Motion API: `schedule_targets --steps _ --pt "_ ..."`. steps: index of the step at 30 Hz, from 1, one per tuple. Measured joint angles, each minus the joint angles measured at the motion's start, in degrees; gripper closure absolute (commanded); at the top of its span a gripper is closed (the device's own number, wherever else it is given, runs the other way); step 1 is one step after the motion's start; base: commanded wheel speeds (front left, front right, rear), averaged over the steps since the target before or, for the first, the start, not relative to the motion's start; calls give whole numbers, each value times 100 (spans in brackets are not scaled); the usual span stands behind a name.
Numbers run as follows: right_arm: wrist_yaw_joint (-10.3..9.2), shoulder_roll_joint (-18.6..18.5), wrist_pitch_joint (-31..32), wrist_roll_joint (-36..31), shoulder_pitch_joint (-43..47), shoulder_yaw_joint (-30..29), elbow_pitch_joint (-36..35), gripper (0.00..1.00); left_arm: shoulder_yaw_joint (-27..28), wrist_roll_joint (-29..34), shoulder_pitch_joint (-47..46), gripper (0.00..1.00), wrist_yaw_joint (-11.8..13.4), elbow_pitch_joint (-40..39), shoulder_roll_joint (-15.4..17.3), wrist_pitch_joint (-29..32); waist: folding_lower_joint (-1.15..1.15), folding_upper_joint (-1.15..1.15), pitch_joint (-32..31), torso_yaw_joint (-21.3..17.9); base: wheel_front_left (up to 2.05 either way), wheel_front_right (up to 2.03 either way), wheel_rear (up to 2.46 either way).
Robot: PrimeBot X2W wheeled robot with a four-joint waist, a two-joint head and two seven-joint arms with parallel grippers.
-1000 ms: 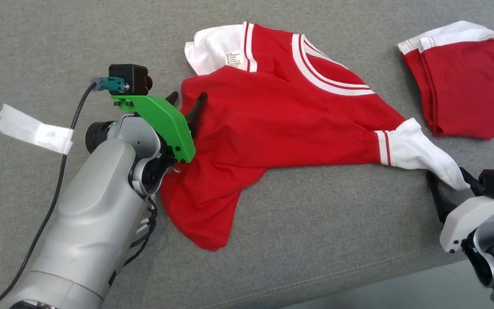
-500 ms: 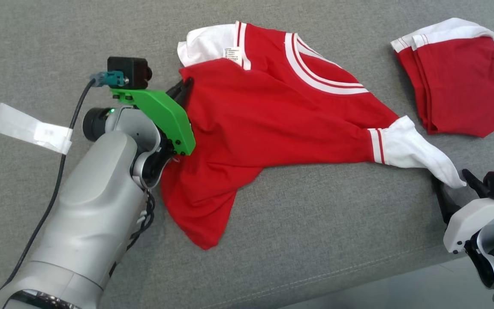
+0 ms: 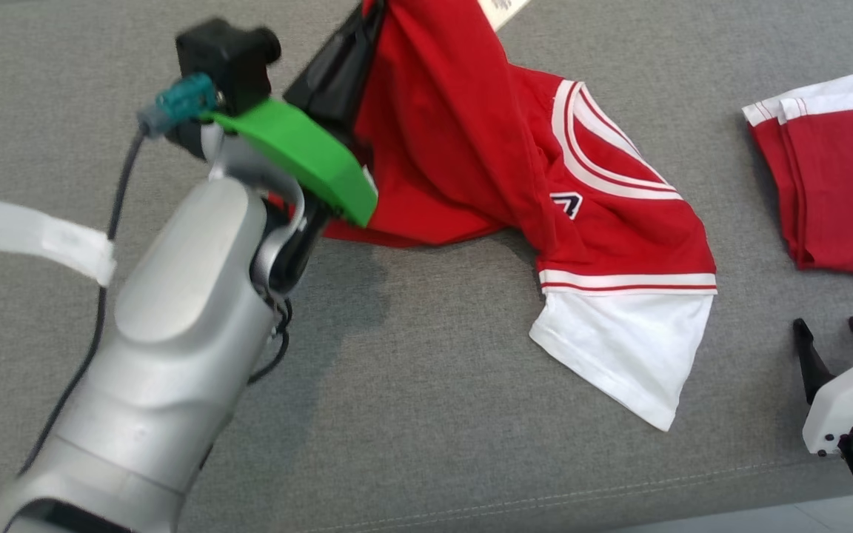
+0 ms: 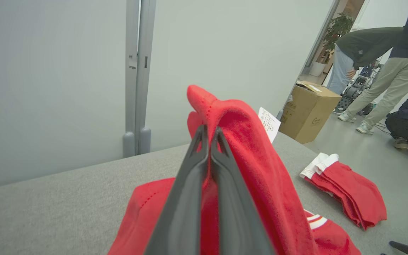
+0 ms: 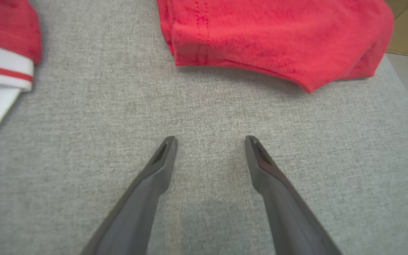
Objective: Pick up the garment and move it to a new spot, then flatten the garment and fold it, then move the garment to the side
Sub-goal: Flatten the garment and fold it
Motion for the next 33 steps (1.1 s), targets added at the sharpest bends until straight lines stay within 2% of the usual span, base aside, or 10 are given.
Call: schedule_targets --steps 3,8,17,18,19,21,22,23,31,33 --pt "-38 -57 -27 44 127 -55 58 0 -112 93 700 100 38 -29 58 -76 0 0 -98 167 0 0 0" --pt "-43 -160 -34 77 335 -120 91 0 -191 -145 2155 100 234 97 180 -65 0 0 -228 481 0 0 0" --pt "-54 -287 -76 93 421 -189 79 0 -214 -308 3091 100 235 -339 231 -357 0 0 -321 1044 0 0 0" --pt "-63 -285 -76 93 421 -189 74 0 -224 -290 3181 91 235 -355 257 -360 0 0 -329 1097 0 0 0" --pt "-82 -283 -77 93 420 -187 69 0 -232 -288 3279 73 235 -355 285 -360 0 0 -337 1144 0 0 0" --pt "-86 -279 -77 93 417 -172 58 0 -232 -305 3533 56 235 -338 357 -360 0 0 -353 1227 0 0 0" --pt "-85 -277 -77 92 412 -153 48 0 -250 -318 3667 20 236 -304 398 -359 0 0 -363 1258 0 0 0" --pt "-85 -274 -76 91 406 -126 37 0 -286 -312 3807 1 237 -277 452 -359 0 0 -374 1281 0 0 0" --pt "-41 -178 -76 80 370 -15 -10 0 -336 -407 4175 0 267 -498 744 -183 0 0 -411 1235 0 0 0" --pt "-41 -94 -76 80 362 -4 -10 0 -100 -469 4141 0 389 -746 910 -76 0 0 -431 1183 0 0 0"
